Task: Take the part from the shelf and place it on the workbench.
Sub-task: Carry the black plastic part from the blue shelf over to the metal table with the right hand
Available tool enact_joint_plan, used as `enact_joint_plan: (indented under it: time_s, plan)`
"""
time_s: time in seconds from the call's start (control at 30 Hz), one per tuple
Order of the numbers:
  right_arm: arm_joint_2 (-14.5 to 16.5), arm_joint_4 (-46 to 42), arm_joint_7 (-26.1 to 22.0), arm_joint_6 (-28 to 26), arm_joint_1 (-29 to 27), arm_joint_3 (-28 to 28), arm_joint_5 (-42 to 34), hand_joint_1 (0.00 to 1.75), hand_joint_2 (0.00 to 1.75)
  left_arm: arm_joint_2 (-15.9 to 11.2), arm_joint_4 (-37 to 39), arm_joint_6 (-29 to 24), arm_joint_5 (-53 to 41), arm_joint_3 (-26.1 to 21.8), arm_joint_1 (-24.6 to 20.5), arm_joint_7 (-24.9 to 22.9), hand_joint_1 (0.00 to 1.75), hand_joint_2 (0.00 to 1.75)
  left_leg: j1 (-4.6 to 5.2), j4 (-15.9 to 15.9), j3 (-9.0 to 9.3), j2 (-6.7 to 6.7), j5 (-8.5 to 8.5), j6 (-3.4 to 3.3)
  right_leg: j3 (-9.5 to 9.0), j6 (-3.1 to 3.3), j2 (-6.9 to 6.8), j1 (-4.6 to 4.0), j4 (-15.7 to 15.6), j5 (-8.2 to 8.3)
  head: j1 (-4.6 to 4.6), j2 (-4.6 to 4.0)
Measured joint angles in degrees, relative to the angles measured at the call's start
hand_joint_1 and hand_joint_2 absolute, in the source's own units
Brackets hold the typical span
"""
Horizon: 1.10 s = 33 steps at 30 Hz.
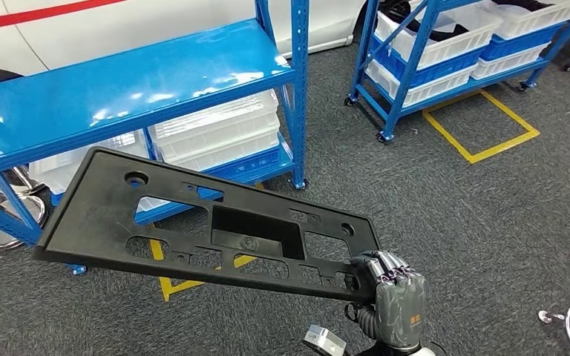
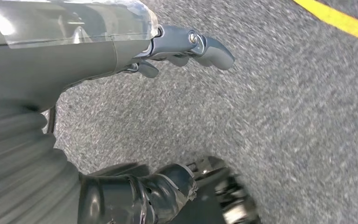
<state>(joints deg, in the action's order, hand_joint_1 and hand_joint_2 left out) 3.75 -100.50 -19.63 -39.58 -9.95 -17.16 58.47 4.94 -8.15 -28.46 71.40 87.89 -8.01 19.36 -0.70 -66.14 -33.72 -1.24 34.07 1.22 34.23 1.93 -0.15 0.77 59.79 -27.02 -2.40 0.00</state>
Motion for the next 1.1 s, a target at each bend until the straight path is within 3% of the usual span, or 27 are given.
enact_joint_plan:
  time_s: [0.07,0.1,0.13,0.17,0.23,0.3,0.37,0.4,0.47,0.5,0.57,0.6,0.63,0.7,0.77,0.8,0.87,0.93,0.97,1.03,1.1]
  plan:
    - [0.89,-0.38,-1.56,0.0,-0.76,1.01,-0.45,1.75,1.75,0.0,0.0,-0.01,0.22,0.0,0.21,0.0,0.0,1.75,-0.01,-6.45,-3.03,0.67,2.33,0.09,0.08,0.11,1.07,-0.18,0.06,0.05,0.0,0.0]
    - [1.32,-0.67,-2.3,0.0,-1.23,1.6,-0.75,1.75,1.75,0.0,0.0,-0.02,0.32,0.0,0.3,0.0,0.0,1.75,0.0,-7.37,-3.56,0.76,1.94,0.04,0.08,0.12,1.63,-0.26,0.11,0.05,0.0,0.0]
    - [1.73,-1.04,-2.97,0.0,-1.71,2.22,-1.03,1.75,1.75,0.0,0.0,-0.02,0.39,0.0,0.37,0.01,0.0,1.75,0.0,-6.1,-3.1,0.87,0.46,-0.11,0.06,0.11,2.23,-0.32,0.16,0.05,0.0,0.0]
    - [2.16,-1.47,-3.62,0.0,-2.14,2.83,-1.3,1.75,1.75,-0.01,0.0,-0.03,0.45,0.0,0.4,0.03,0.0,1.75,0.0,-2.87,-1.73,1.24,-1.76,-0.37,0.01,0.11,2.86,-0.36,0.22,0.05,0.0,0.0]
    - [2.97,-2.31,-4.7,-0.01,-2.78,3.91,-1.75,1.75,1.75,-0.08,0.02,-0.07,0.67,0.01,0.45,0.11,0.0,1.75,0.02,4.45,1.42,3.14,-4.97,-1.07,0.09,0.0,3.99,-0.43,0.37,0.09,-0.02,0.0]
    - [3.66,-2.97,-5.37,-0.03,-3.27,4.88,-2.09,1.75,1.75,-0.16,0.04,-0.12,0.91,0.02,0.41,0.21,0.0,1.75,0.17,7.73,2.83,4.34,-5.53,-1.52,0.46,-0.52,4.93,-0.29,0.41,0.33,-0.02,0.0]
    - [4.13,-3.51,-5.6,-0.04,-3.81,5.77,-2.22,1.75,1.75,-0.15,0.04,-0.14,1.03,0.02,0.31,0.3,0.0,1.75,0.17,8.44,3.1,3.62,-5.82,-1.93,0.73,-1.3,5.63,-0.15,0.19,0.67,0.0,0.0]
    - [4.26,-3.72,-5.62,-0.05,-4.07,6.16,-2.23,1.75,1.75,-0.14,0.04,-0.14,1.05,0.02,0.3,0.33,0.0,1.75,0.06,8.94,3.26,3.11,-6.15,-2.27,0.87,-1.6,5.07,-0.22,0.34,0.53,-0.01,0.0]
    - [4.38,-4.02,-5.68,-0.06,-4.31,6.77,-2.23,1.75,1.75,-0.13,0.04,-0.15,1.07,0.02,0.28,0.38,0.0,1.75,-0.22,9.88,3.53,1.93,-6.77,-2.94,2.24,-2.0,2.69,-0.41,3.24,-1.59,-0.09,0.0]
    - [4.41,-4.08,-5.71,-0.06,-4.35,6.98,-2.24,1.75,1.75,-0.13,0.04,-0.15,1.07,0.02,0.32,0.4,0.0,1.75,-0.13,9.99,3.55,1.31,-6.84,-3.11,3.64,-2.17,1.47,-0.38,6.24,-3.41,-0.13,0.0]
    - [4.44,-4.13,-5.74,-0.04,-4.45,7.3,-2.24,1.75,1.75,-0.13,0.04,-0.15,1.08,0.02,0.44,0.44,0.0,1.75,-0.07,9.87,3.41,0.03,-6.79,-3.21,6.64,-2.58,0.76,-0.12,12.79,-6.39,-0.16,0.0]
    - [4.44,-4.13,-5.74,-0.04,-4.54,7.5,-2.24,1.75,1.75,-0.13,0.04,-0.15,1.09,0.02,0.47,0.44,0.0,1.75,-0.05,9.75,3.34,-0.64,-6.71,-3.19,7.25,-2.76,0.65,0.03,14.32,-6.59,-0.16,0.0]
    - [4.45,-4.13,-5.76,-0.04,-4.62,7.76,-2.27,1.75,1.75,-0.13,0.04,-0.15,1.1,0.02,0.48,0.44,0.0,1.75,-0.05,9.6,3.3,-1.22,-6.59,-3.12,6.75,-2.89,0.47,0.18,13.71,-5.72,-0.17,0.0]
    - [4.52,-4.2,-5.97,-0.04,-4.72,8.35,-2.41,1.75,1.75,-0.09,0.04,-0.14,1.15,0.02,0.45,0.44,0.0,1.75,-0.05,9.19,3.35,-2.19,-6.21,-2.76,2.96,-2.91,-0.81,0.33,7.05,-2.54,-0.18,0.0]
    - [4.74,-4.45,-6.4,-0.04,-4.85,8.77,-2.79,1.75,1.75,-0.07,0.04,-0.14,1.27,0.03,0.41,0.44,0.0,1.75,0.2,8.69,3.36,-2.95,-5.78,-2.1,-0.08,-2.5,-2.24,0.0,1.29,-0.88,-0.15,0.0]
    - [4.91,-4.63,-6.69,-0.04,-4.96,9.01,-3.1,1.75,1.75,-0.07,0.04,-0.15,1.37,0.04,0.4,0.44,0.0,1.75,0.32,8.55,3.36,-3.28,-5.65,-1.75,-0.51,-2.22,-2.52,-0.25,0.23,-0.89,-0.14,0.0]
    - [5.26,-5.04,-7.35,-0.05,-5.32,9.63,-3.82,1.75,1.75,-0.04,0.04,-0.15,1.57,0.1,0.34,0.44,0.0,1.75,0.35,8.56,3.45,-3.91,-5.58,-1.18,-0.28,-1.59,-1.66,-0.46,0.23,-0.78,-0.12,0.0]
    - [5.68,-5.58,-8.0,-0.07,-5.68,10.35,-4.48,1.75,1.75,-0.01,0.04,-0.16,1.77,0.16,0.23,0.45,0.0,1.75,0.13,7.56,3.16,-2.99,-4.49,-0.59,-0.25,-0.9,-0.86,-0.22,-0.1,-0.52,-0.11,0.0]
    - [5.95,-5.88,-8.3,-0.06,-5.81,10.66,-4.84,1.75,1.75,0.0,0.04,-0.16,1.91,0.18,0.21,0.47,0.0,1.75,0.03,5.6,2.34,-1.96,-3.05,-0.37,-0.26,-0.57,-0.44,-0.06,-0.26,-0.37,-0.1,0.0]
    - [6.46,-6.29,-8.82,-0.06,-6.01,11.15,-5.54,1.75,1.75,0.0,0.04,-0.17,2.19,0.23,0.27,0.5,0.0,1.75,-0.08,-0.21,-0.22,0.03,0.4,-0.18,-0.19,-0.23,0.29,-0.05,-0.32,-0.25,-0.09,0.0]
    - [6.79,-6.51,-9.22,-0.06,-6.36,11.58,-6.31,1.75,1.75,0.0,0.04,-0.18,2.35,0.26,0.48,0.51,0.0,1.75,-0.07,-6.07,-2.91,0.57,2.49,-0.18,-0.15,-0.17,1.17,-0.19,-0.29,-0.23,-0.09,0.0]
